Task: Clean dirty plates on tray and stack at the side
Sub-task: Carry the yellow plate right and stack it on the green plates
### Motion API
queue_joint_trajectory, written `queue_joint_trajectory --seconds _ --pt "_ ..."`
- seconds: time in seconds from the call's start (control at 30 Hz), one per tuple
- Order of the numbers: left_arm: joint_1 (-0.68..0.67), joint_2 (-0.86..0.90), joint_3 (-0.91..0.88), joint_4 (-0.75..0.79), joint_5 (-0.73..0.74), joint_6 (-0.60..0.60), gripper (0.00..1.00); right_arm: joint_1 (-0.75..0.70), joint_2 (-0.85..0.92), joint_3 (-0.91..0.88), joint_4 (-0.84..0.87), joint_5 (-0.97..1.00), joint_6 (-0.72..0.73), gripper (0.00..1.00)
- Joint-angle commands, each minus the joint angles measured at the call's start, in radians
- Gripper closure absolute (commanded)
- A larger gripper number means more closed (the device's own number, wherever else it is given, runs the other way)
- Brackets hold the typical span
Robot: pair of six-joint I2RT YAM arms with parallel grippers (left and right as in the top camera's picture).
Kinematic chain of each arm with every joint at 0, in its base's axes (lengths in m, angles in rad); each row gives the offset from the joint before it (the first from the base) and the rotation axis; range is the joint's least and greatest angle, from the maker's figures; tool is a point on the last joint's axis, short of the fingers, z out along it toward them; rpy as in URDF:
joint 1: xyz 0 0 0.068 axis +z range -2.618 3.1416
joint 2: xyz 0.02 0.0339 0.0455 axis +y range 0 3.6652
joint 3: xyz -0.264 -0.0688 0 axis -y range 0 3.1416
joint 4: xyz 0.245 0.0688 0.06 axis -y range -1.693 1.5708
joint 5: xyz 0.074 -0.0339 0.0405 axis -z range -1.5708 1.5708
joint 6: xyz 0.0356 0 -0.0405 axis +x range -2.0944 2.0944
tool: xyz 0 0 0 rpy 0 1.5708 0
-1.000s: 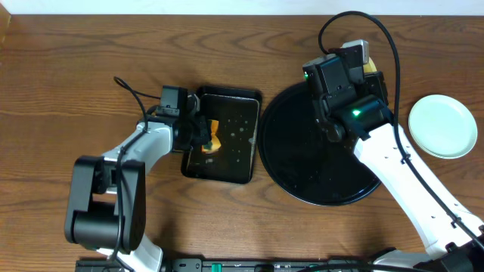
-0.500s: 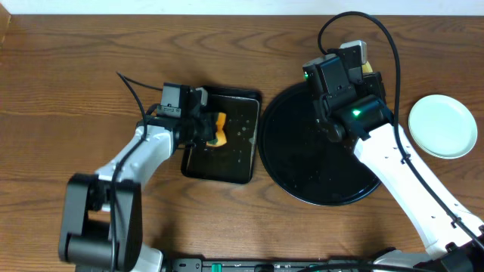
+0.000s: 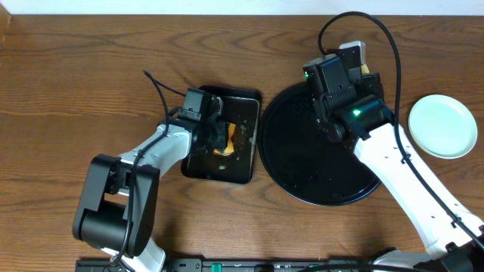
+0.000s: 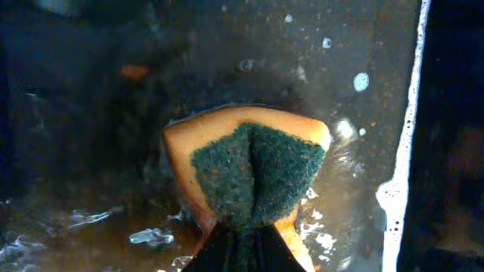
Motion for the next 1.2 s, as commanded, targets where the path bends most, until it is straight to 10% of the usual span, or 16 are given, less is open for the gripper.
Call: queue_joint_trajectory --seconds 0.0,0.3,0.6,1.17 --pt "-0.003 -0.010 0.006 -0.022 -0.032 0.017 0.92 -0.019 -0.019 0.004 0.001 -0.048 0.038 0.99" --pt "-0.003 -0.128 0.022 -0.047 -0.055 0.016 0.88 -0.098 -0.030 0.004 -0.022 -0.213 0.152 0.99" --pt "-0.010 -0.131 0.022 -0.081 -0.208 0.016 0.51 -0.228 -0.034 0.004 -0.127 -0.356 0.276 0.99" --pt "-0.015 -0.338 0.023 -0.194 -0.343 0.009 0.36 -0.585 -0.034 0.004 -0.148 -0.764 0.302 0.99"
